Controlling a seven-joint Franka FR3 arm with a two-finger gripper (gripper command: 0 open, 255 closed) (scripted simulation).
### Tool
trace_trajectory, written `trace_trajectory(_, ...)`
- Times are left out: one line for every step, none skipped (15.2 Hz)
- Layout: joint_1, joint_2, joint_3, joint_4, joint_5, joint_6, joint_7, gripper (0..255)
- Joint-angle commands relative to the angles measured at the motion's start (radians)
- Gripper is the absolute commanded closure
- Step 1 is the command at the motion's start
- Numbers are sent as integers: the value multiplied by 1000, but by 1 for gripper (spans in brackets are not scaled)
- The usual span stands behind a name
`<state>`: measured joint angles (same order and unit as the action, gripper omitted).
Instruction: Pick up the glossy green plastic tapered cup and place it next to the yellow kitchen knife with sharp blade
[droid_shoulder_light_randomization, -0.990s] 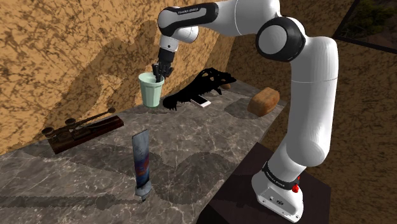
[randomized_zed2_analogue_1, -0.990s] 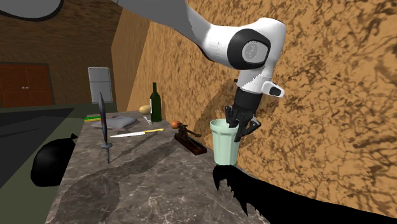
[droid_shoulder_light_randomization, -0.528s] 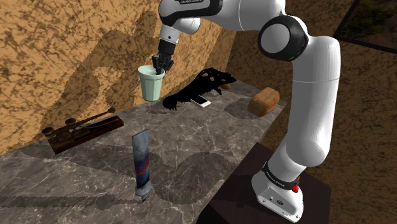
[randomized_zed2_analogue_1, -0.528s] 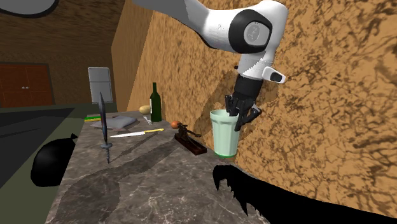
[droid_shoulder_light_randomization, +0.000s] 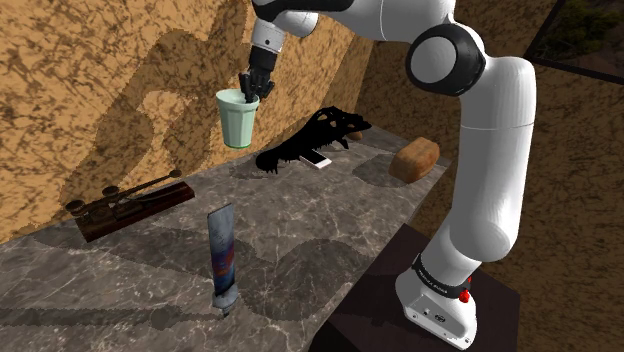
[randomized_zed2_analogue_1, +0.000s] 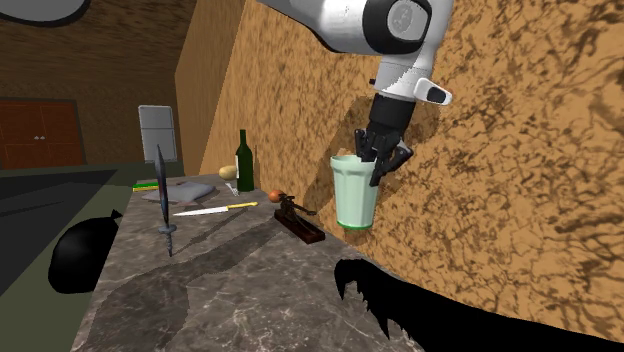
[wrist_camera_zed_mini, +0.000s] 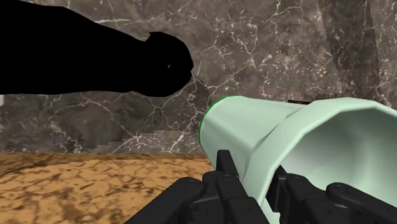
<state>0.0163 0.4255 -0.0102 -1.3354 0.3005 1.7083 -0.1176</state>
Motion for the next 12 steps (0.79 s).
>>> trace_trajectory(-2,1,0,28,-1,-26,6,255)
trace_trajectory(-2,2,0,43,-1,-39,10,255)
trace_trajectory(-3,3,0,58,-2,-53,13,255)
trace_trajectory(-4,5,0,74,-2,-67,17,255)
trace_trajectory(-4,7,0,91,-2,-81,21,255)
trace_trajectory(-5,10,0,108,-3,-95,24,255)
trace_trajectory(-6,13,0,126,-3,-109,28,255)
trace_trajectory(-6,16,1,144,-3,-124,32,255)
trace_trajectory(-7,20,1,163,-3,-139,36,255)
trace_trajectory(-8,24,1,183,-3,-154,40,255)
trace_trajectory(-9,29,1,204,-3,-169,44,255)
trace_trajectory(-10,34,2,226,-3,-185,49,255)
